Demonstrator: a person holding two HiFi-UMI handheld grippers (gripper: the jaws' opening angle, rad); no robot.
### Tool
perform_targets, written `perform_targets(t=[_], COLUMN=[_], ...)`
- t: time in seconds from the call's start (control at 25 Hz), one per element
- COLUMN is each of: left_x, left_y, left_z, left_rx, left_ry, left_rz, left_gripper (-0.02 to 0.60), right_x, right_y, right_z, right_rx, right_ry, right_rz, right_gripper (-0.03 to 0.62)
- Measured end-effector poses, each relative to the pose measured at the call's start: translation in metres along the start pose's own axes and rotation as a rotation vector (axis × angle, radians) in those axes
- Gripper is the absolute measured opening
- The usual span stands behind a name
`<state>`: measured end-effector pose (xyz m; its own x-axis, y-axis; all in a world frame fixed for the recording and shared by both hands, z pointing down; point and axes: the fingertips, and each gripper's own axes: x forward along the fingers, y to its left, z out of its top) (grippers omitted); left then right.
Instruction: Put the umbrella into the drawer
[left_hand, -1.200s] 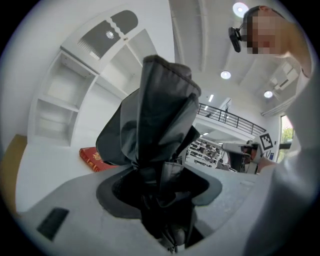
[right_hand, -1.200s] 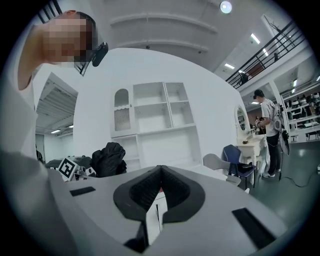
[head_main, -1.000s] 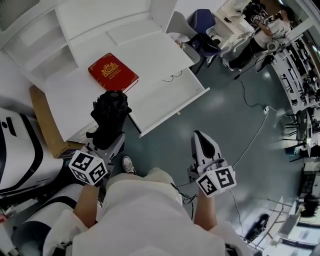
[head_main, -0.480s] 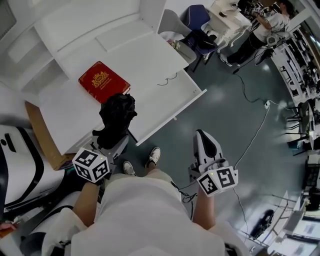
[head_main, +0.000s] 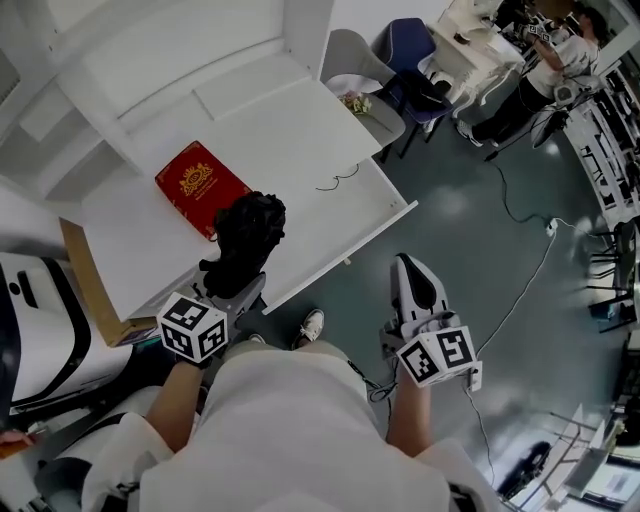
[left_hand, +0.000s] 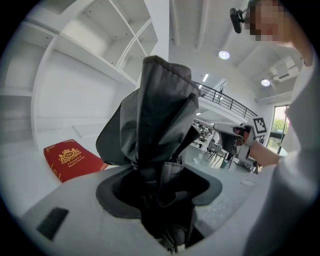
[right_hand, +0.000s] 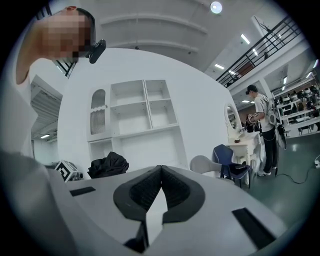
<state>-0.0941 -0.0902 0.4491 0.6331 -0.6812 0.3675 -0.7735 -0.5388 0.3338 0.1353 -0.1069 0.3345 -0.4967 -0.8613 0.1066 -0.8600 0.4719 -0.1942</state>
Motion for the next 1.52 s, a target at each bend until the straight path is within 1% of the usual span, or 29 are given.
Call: perform_targets(t=[0.2,0.52,0.76,1.12,1.52], left_x=[0.04,0.104,0.144,0.17,0.205], left_y=[0.003,0.013,0.017,0.023,0.029], left_z=[-0.012,-0.041,-0.064,-0.101,-0.132], left_rx=[0.079,0.093,0.101,0.102,0.141], left_ry=[0.08,0.185,0.258,0.364,0.459], left_rz=[0.038,0.056,0.056,0.069,0.058], left_gripper=[0.247,0.247,0.247,0.247,0.247], right_x=[0.015,0.021,0.033,0.044,0.035], right_y=[-0.025,-0.071,-0.089,-0.098,-0.121], right_z=[-0.007,-0.018,-0.025,-0.04,-0.051], right_rx=[0.016,0.042,0.051,0.075,0.084], right_ry=[0.024,0.07,0.096,0.133,0.161], right_rz=[0.019,0.009,0.033,0.076,0.056], right_gripper=[0.002,0.002,0.002,0.002,0.002])
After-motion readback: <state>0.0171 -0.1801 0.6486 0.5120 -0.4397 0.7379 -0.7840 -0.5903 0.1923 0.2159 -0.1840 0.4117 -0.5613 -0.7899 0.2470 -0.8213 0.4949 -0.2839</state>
